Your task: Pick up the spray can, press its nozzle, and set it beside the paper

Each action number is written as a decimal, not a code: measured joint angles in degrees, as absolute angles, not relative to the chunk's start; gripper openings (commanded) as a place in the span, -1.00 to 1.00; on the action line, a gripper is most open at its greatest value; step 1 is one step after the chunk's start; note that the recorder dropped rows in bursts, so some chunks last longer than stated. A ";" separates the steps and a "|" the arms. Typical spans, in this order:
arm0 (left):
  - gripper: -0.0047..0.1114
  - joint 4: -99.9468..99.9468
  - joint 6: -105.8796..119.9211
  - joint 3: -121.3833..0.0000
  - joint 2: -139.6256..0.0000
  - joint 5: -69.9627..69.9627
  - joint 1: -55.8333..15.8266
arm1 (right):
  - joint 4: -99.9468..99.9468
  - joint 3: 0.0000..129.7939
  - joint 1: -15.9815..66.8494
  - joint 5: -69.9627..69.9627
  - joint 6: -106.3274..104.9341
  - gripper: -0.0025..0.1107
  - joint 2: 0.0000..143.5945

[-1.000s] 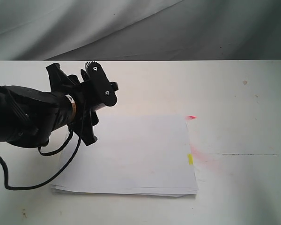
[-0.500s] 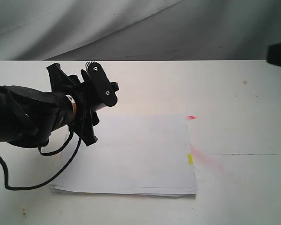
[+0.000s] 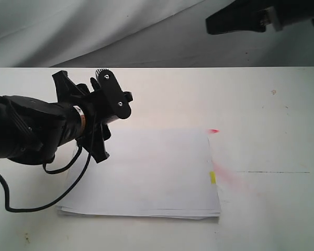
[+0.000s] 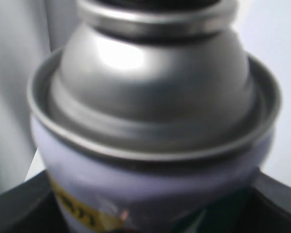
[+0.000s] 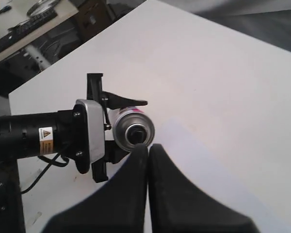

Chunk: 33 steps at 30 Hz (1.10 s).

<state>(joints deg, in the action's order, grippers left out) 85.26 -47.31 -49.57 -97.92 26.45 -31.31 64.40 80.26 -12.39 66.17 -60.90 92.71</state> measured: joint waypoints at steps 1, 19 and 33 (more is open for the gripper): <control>-0.92 85.26 -47.31 -49.57 -97.92 26.45 -31.31 | 63.98 81.18 -10.64 66.17 -60.90 -0.96 94.21; -0.92 84.19 -47.31 -49.57 -97.92 26.45 -31.31 | 62.17 85.06 3.36 61.22 -63.91 -0.96 109.80; -0.92 83.82 -47.31 -49.57 -97.92 26.45 -31.31 | 64.59 85.06 3.36 58.80 -67.15 -0.96 112.65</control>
<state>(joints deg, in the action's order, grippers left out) 83.82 -47.31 -49.57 -97.92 26.45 -31.31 64.59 85.06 3.36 58.80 -67.15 112.65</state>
